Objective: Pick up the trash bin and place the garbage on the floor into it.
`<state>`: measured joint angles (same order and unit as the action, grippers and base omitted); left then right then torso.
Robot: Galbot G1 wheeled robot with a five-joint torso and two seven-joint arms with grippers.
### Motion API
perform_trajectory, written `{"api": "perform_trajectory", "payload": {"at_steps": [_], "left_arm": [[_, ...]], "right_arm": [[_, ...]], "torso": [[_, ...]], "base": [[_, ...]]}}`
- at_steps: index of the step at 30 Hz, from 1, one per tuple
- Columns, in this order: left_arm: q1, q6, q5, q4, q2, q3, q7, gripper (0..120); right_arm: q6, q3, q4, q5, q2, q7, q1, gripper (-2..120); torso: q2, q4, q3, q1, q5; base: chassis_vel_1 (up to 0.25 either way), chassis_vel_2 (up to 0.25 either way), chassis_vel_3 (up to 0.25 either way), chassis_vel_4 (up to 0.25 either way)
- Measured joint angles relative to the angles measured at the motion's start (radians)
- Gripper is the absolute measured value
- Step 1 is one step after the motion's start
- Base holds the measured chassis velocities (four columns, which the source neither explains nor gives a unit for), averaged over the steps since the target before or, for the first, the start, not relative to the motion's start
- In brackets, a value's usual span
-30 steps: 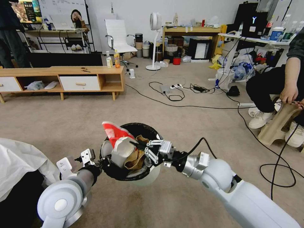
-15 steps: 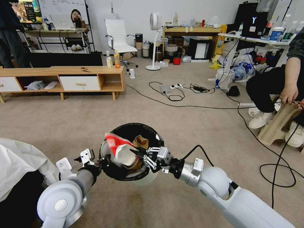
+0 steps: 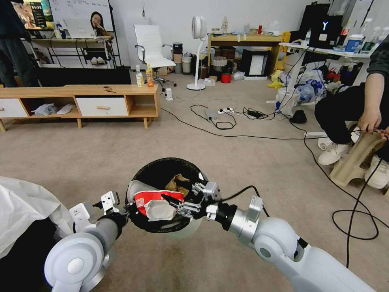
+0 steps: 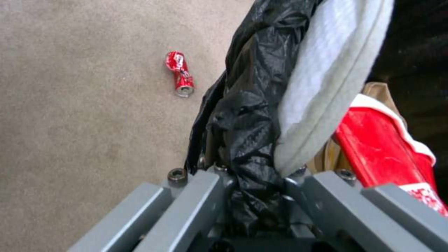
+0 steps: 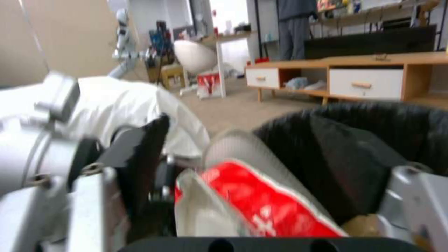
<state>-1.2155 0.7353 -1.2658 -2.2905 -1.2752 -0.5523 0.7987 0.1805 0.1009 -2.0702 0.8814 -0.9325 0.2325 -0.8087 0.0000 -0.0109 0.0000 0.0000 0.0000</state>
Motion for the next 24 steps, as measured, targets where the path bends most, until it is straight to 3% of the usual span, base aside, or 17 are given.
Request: {"api": "perform_trajectory", "payload": {"at_steps": [6, 12, 16, 18, 24], "left_arm": [[-0.007, 0.000, 0.001, -0.003, 0.002, -0.011, 0.000, 4], [-0.015, 0.000, 0.002, -0.020, 0.002, -0.025, 0.002, 4], [-0.015, 0.000, 0.002, -0.028, -0.001, -0.036, 0.003, 4], [-0.013, 0.000, 0.003, -0.028, -0.002, -0.048, 0.003, 4], [-0.014, 0.000, 0.000, -0.030, -0.006, -0.061, 0.003, 4]], "right_arm": [[-0.063, -0.105, -0.035, -0.039, -0.015, 0.033, 0.020, 99], [-0.093, -0.232, -0.077, -0.046, -0.018, 0.006, 0.053, 100], [-0.078, -0.338, -0.091, -0.053, -0.009, -0.038, 0.048, 100], [-0.036, -0.448, -0.093, -0.058, 0.000, -0.106, 0.017, 100], [0.024, -0.576, -0.088, -0.072, 0.007, -0.235, -0.062, 100]], "torso": [[0.000, 0.0000, 0.000, 0.000, 0.0000], [0.000, 0.0002, 0.000, 0.000, 0.0000], [0.000, 0.0000, 0.000, 0.000, 0.0000], [0.000, -0.0002, 0.000, 0.000, 0.0002], [0.000, 0.0001, 0.000, 0.000, 0.0002]], "base": [[0.000, 0.000, 0.000, 0.000], [0.000, 0.000, 0.000, 0.000], [0.000, 0.000, 0.000, 0.000], [0.000, 0.000, 0.000, 0.000], [0.000, 0.000, 0.000, 0.000]]}}
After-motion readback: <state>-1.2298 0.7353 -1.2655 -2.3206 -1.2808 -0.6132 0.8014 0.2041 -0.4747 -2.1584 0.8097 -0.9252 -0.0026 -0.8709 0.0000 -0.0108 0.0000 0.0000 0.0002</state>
